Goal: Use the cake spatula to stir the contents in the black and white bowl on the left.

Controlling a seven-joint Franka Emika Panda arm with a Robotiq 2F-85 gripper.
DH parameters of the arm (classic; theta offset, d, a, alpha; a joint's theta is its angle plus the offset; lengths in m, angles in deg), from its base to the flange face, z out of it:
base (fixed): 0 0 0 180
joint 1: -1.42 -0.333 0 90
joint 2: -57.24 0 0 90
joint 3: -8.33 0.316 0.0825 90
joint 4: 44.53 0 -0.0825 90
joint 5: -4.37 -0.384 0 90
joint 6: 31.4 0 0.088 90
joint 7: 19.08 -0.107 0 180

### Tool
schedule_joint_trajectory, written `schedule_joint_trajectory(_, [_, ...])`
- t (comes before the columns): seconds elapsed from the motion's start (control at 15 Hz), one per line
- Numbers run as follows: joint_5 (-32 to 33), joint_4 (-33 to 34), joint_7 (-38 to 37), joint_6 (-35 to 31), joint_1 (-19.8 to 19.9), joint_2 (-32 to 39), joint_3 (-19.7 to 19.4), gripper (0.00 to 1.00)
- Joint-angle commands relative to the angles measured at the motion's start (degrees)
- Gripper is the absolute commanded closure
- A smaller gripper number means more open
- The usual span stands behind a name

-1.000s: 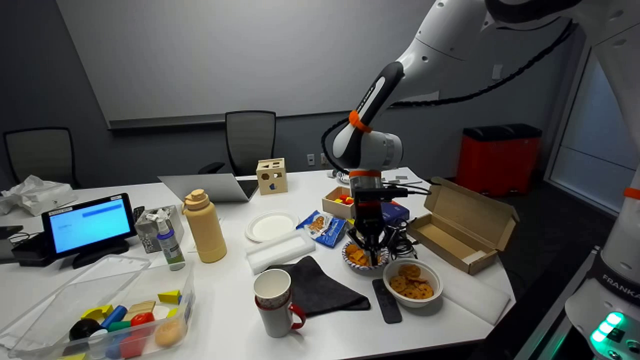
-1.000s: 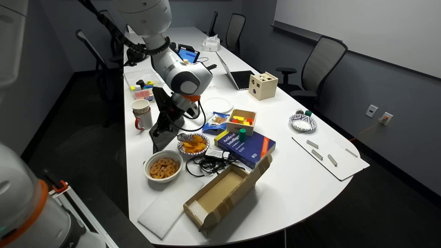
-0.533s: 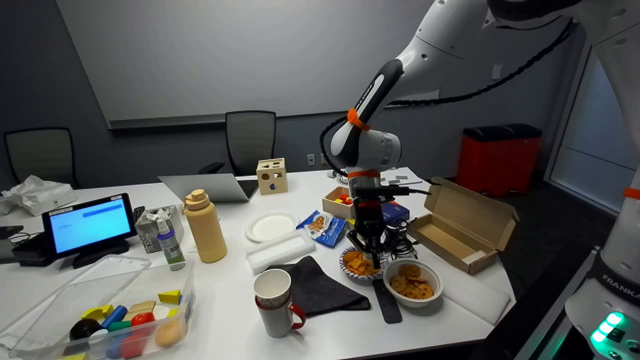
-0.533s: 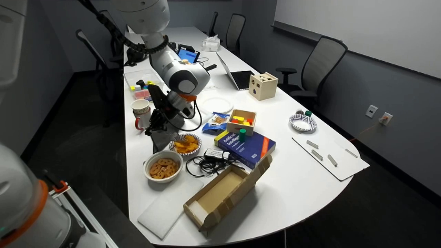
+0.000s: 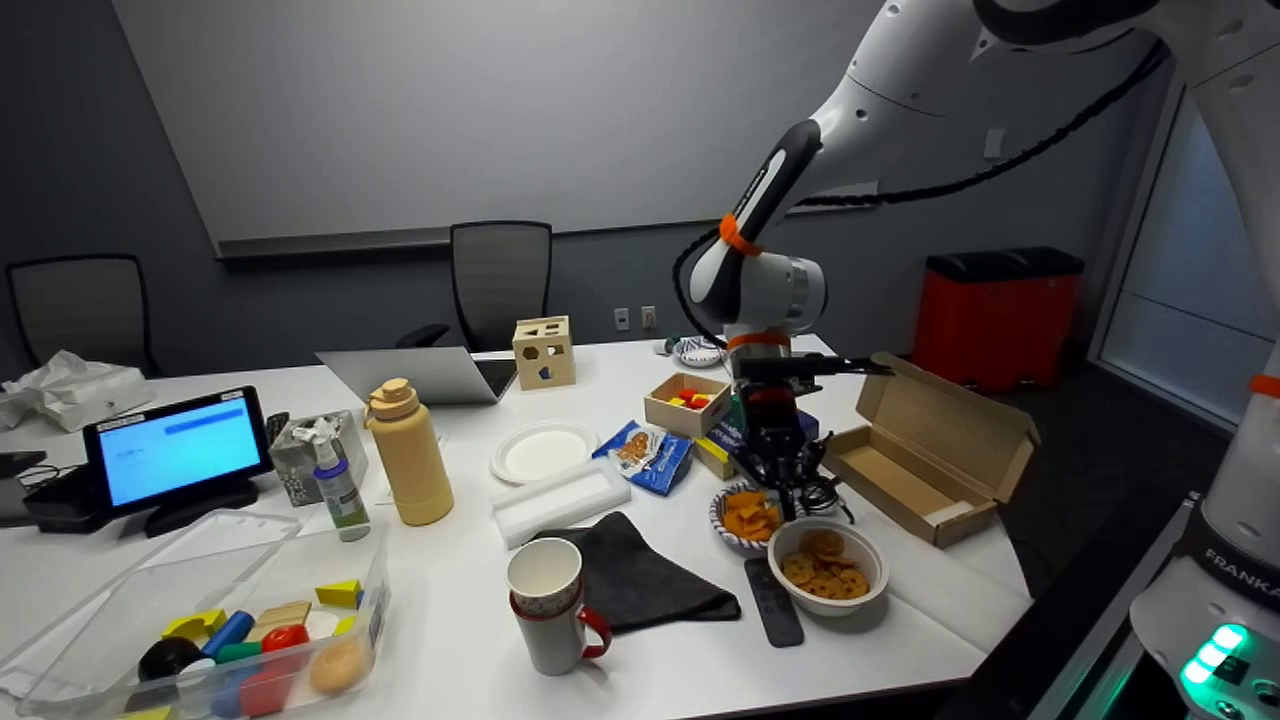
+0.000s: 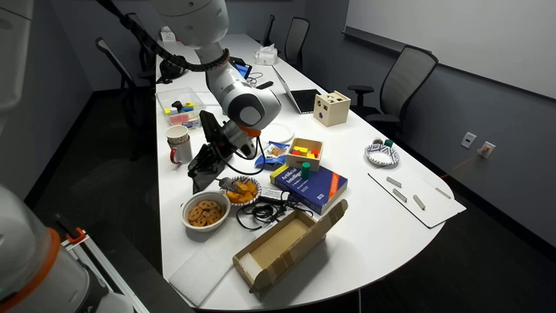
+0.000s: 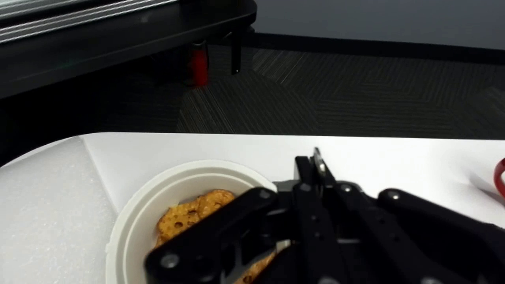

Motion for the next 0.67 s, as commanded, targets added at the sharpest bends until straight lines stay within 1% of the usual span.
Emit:
schedule_joint_trajectory(0.0, [-0.4, -1.4, -0.8, -2.7, 0.5, -1.5, -1.7, 0.99])
schedule_joint_trajectory(0.2, [-1.3, -1.4, -0.2, -7.8, 0.3, -1.5, -1.6, 0.99])
schedule_joint_trajectory(0.4, [-3.8, -1.4, 1.7, -11.9, 0.4, -0.6, 0.1, 0.99])
schedule_joint_trajectory(0.53, [-5.6, -1.3, 2.4, -12.7, 0.4, 0.1, 1.5, 0.99])
schedule_joint_trajectory(0.6, [-6.9, -1.0, 3.1, -12.0, 0.6, 0.9, 2.3, 0.99])
